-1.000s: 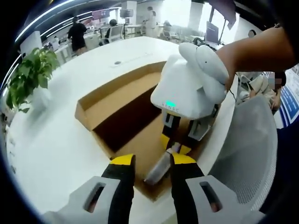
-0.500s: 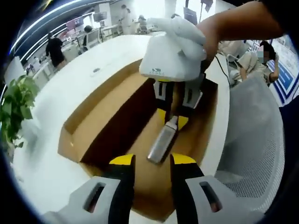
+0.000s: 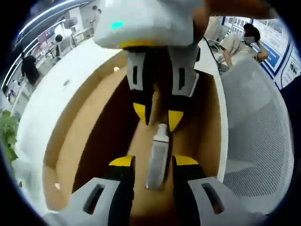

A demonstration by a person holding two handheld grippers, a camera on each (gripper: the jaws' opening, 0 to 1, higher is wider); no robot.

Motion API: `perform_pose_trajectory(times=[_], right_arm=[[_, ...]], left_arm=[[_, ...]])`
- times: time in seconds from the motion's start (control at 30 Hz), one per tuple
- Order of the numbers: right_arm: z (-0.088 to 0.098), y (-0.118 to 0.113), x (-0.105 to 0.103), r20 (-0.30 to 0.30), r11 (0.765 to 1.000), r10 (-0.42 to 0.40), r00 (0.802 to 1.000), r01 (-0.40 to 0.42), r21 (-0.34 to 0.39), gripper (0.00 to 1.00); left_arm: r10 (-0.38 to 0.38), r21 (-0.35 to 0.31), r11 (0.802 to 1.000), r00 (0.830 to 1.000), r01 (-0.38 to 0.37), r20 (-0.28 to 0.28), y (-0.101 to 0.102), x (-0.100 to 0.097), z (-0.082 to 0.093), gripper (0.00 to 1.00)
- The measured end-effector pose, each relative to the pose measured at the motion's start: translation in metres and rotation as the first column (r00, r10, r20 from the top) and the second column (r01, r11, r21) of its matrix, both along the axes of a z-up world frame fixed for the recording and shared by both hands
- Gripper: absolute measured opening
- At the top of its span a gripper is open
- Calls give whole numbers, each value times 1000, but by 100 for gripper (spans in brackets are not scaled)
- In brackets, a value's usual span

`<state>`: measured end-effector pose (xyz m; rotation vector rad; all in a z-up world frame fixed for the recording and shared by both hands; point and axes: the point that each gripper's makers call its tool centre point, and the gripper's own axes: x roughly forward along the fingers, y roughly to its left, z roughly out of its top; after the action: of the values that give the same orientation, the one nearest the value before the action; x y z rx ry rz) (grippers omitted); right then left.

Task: Operate the shoe box by opening the lid, removing the specified soft item, and placing it in the target area until the item is outside and the box remains undamaged.

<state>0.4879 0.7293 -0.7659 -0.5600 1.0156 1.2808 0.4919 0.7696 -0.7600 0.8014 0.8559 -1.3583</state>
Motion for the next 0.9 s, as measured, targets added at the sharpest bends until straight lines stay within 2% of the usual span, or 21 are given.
perform_pose_trajectory(times=[0.1, 0.37, 0.67, 0.73, 0.77, 0.9], right_arm=[[5, -4, -2, -1, 999, -30, 1000, 30, 19, 22], [9, -12, -6, -11, 992, -106, 994, 106, 70, 20], [8, -12, -6, -14, 990, -113, 994, 113, 80, 19], [7, -11, -7, -17, 990, -110, 994, 111, 81, 19], [7, -11, -7, -19, 991, -110, 994, 111, 81, 19], [7, -12, -8, -20, 991, -106, 994, 107, 82, 19]], left_arm=[[-50, 47, 998, 999, 51, -7, 1, -4, -15, 29], [-49, 74, 996, 998, 53, -42, 1, -12, -37, 27], [-73, 64, 995, 997, 74, -15, -8, -10, -38, 27], [-87, 50, 995, 996, 88, -18, -9, -11, -38, 21], [-81, 43, 996, 996, 82, -32, -9, -12, -38, 20], [-98, 27, 995, 995, 98, -27, -9, -8, -36, 19]])
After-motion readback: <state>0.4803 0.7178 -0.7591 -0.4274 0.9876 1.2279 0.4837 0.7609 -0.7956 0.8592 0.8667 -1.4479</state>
